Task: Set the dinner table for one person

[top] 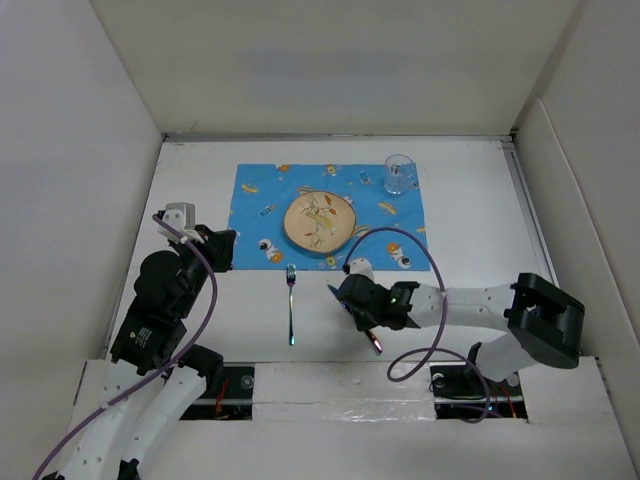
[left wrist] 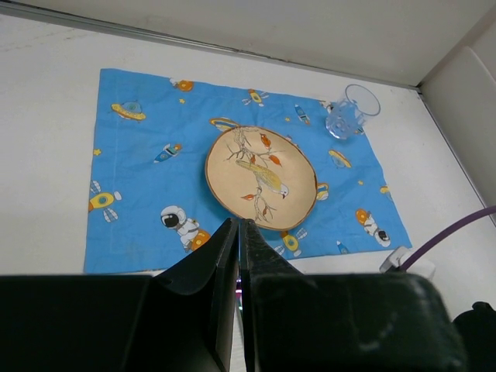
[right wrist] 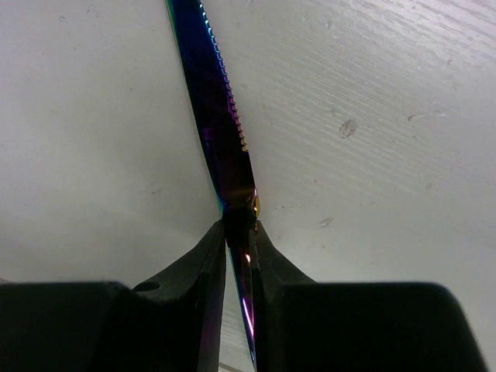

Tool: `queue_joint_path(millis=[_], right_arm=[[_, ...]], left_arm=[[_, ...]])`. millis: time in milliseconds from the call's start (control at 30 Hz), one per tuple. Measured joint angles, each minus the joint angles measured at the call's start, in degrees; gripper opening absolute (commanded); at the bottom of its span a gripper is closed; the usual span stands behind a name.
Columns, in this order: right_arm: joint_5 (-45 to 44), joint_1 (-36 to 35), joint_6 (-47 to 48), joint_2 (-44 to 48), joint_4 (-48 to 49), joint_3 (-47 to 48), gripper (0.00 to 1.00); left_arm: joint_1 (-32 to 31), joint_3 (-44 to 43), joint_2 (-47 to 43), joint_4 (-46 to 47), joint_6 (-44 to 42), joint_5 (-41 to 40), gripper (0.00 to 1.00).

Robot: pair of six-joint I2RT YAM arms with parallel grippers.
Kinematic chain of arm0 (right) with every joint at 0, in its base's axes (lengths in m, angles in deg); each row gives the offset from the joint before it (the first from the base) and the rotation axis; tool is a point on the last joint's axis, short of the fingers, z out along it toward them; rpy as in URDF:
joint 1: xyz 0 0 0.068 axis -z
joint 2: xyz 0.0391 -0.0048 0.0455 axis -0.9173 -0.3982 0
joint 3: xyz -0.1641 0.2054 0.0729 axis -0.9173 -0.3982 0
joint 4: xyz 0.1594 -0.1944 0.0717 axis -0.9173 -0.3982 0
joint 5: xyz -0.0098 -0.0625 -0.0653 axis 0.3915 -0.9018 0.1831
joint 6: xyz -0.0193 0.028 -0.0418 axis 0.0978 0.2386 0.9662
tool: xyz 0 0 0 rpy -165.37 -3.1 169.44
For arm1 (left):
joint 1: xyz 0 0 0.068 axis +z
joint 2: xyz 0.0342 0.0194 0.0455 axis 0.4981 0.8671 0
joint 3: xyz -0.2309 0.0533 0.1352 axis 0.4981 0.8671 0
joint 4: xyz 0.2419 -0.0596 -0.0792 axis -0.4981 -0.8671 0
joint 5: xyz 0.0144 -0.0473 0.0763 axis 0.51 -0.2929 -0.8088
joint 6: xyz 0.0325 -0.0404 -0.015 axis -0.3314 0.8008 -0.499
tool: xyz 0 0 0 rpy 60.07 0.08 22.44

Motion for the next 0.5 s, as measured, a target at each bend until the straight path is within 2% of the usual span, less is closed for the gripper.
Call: queue_joint_path(millis=[333,500], right_arm=[[-2.91,0.15,-0.83,6.91,-7.45,3.13,0.00],[-3.52,4.09,0.46,7.93,-8.39,8.15,0.00]], left_arm=[[0.00,0.00,-0.11,0.00,0.02,0.00,0.03],[0.00,0.00,-0.13,0.02,0.02,0.02,0.03]])
